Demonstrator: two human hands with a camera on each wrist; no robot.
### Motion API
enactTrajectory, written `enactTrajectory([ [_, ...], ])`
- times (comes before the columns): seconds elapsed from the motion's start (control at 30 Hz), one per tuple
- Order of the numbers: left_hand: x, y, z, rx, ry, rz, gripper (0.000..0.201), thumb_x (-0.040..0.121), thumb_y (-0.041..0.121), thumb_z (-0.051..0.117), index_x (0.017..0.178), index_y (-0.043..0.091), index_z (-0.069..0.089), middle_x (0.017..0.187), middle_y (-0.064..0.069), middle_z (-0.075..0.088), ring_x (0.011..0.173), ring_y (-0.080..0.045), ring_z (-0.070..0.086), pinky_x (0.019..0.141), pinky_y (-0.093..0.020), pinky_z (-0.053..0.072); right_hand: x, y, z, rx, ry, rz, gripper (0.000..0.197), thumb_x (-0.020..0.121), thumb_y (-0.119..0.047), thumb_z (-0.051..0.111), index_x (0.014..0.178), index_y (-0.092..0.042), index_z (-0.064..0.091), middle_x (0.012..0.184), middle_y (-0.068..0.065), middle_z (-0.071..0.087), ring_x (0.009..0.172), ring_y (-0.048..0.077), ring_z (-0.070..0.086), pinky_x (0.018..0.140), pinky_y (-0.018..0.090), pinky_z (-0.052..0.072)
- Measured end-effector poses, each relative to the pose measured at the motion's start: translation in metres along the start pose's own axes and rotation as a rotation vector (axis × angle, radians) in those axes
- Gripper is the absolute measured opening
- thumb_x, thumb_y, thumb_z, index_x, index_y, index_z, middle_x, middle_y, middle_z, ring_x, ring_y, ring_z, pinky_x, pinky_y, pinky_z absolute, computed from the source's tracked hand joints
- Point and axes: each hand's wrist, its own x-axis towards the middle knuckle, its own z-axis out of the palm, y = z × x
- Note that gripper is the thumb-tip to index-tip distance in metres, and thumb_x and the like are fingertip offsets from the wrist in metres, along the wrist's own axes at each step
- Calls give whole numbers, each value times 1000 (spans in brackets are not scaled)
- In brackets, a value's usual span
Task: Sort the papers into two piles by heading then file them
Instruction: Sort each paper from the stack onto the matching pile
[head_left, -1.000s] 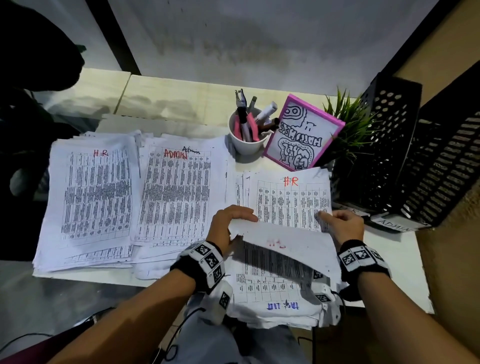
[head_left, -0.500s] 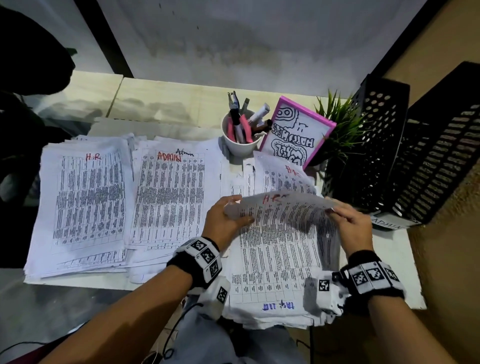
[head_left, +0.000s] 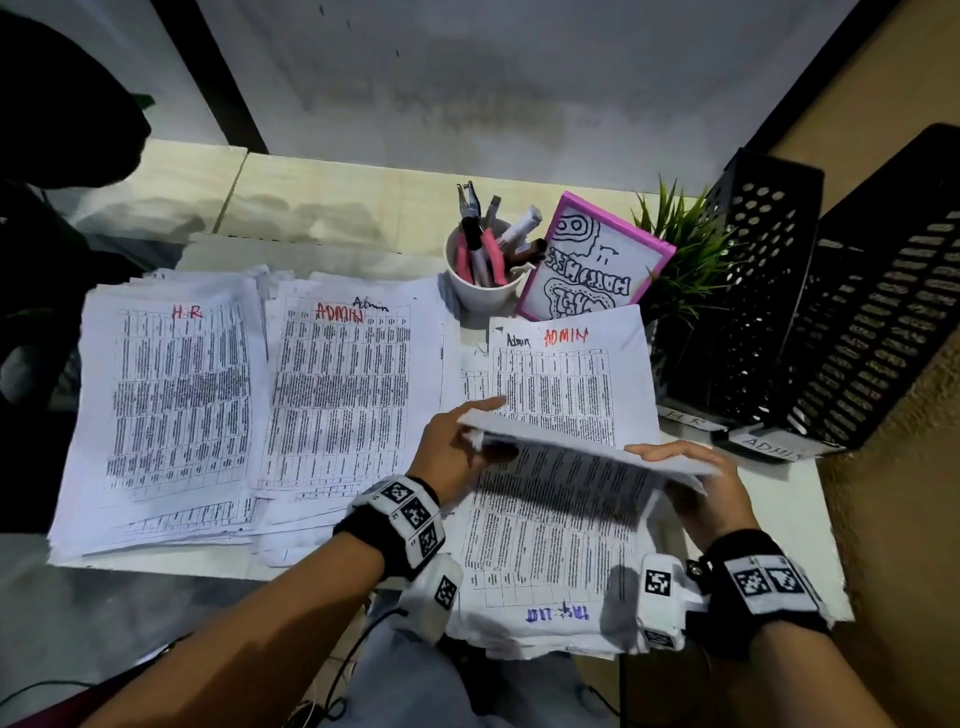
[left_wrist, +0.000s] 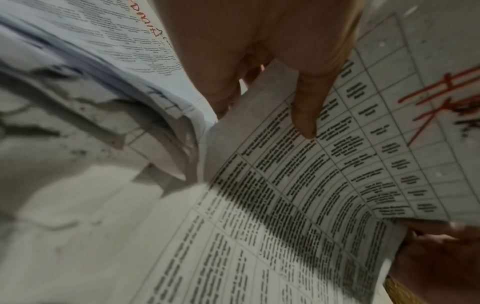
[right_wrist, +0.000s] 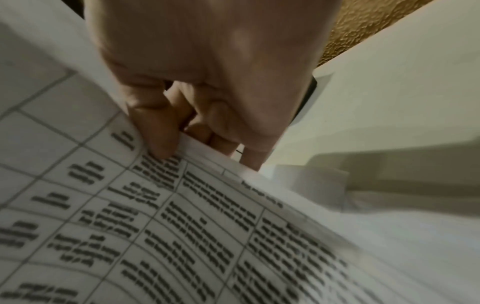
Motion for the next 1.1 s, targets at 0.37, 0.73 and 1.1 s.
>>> enactTrajectory([
  [0.37, -8, 43, -2, 78, 269, 209, 45, 85, 11, 68, 110, 35, 40, 112, 15, 55, 95, 11, 55, 90, -25, 44, 10, -4, 18, -363, 462, 166, 20, 85, -19, 67, 99, -6, 72, 102, 18, 69, 90, 27, 62, 81, 30, 46],
  [0.73, -17, 118, -231, 433, 886, 324, 38, 75, 18, 77, 68, 27, 41, 76, 1, 47, 60, -17, 42, 61, -25, 37, 16, -12, 72, -575, 568, 252, 34, 73, -17, 76, 97, 4, 66, 96, 25, 67, 67, 29, 56, 61, 31, 40],
  [1.1, -20, 118, -328, 874, 889, 29, 47, 83, -8, 45, 127, 6, 56, 117, -26, 59, 98, -36, 58, 86, -33, 44, 17, -8, 90, -679, 564, 133, 40, 74, -9, 72, 112, -3, 62, 99, 22, 65, 82, 35, 58, 75, 39, 46],
])
